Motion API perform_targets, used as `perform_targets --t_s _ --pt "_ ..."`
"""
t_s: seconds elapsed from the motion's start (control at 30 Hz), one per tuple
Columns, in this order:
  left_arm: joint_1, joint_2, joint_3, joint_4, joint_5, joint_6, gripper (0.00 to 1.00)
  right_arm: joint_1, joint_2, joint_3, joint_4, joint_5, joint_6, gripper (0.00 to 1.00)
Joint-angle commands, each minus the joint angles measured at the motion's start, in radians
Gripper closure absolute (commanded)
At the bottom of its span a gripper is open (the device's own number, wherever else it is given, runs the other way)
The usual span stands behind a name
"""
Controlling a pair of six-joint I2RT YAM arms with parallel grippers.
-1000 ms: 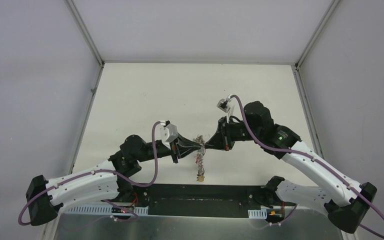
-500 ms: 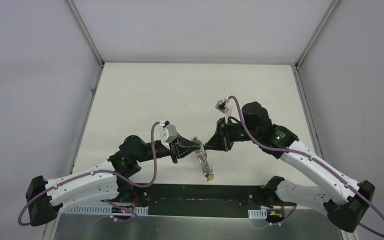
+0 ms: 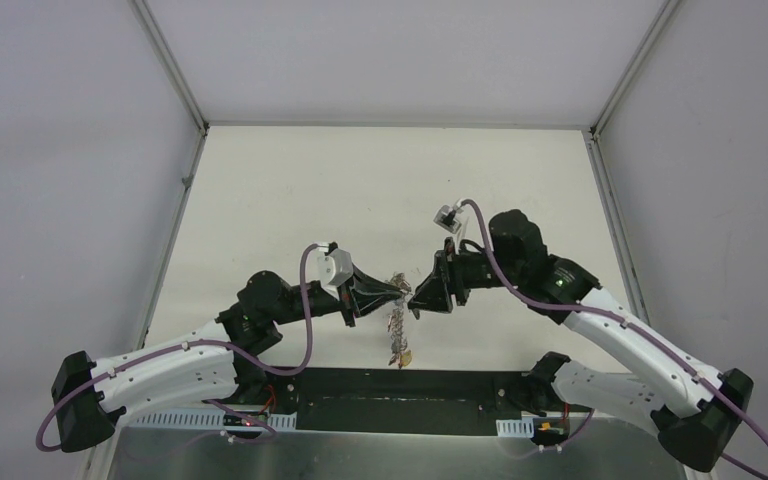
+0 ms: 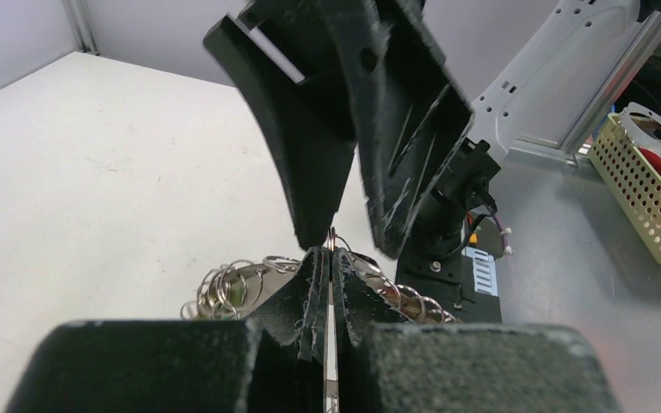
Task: Put the keys on the keyring
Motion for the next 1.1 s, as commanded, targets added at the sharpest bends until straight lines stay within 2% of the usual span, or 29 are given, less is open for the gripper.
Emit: perform_targets --t_s 0.0,0.2,0.5,0.67,0.93,0.97,1.07 --pt "-0.008 -0.027 0.003 0.107 0.001 -0.001 1.0 0.001 -0.101 0.001 0.08 0.043 -0.043 0.48" --pt "-0.01 -0.032 0.009 0.096 0.005 0.002 1.0 0.001 -0.112 0.013 0.118 0.038 -0.042 0.53" --pt "-0.009 -0.029 0.012 0.096 0.011 -0.002 1.0 0.002 -0.045 0.026 0.184 -0.014 -0.018 0.66" --pt "-0.008 -0.026 0.014 0.1 0.013 -0.004 1.0 0.002 -0.016 0.03 0.19 -0.035 -0.017 0.68" --pt "-0.009 -0.029 0.014 0.102 0.008 -0.002 1.0 0.001 -0.006 0.005 0.213 -0.081 -0.02 0.77" --pt "-0.009 -0.029 0.013 0.105 0.008 -0.002 1.0 0.002 -0.008 0.001 0.218 -0.091 -0.022 0.79" --pt "-0.008 -0.032 0.007 0.115 0.007 -0.001 1.0 0.001 -0.009 -0.011 0.244 -0.114 -0.017 0.95"
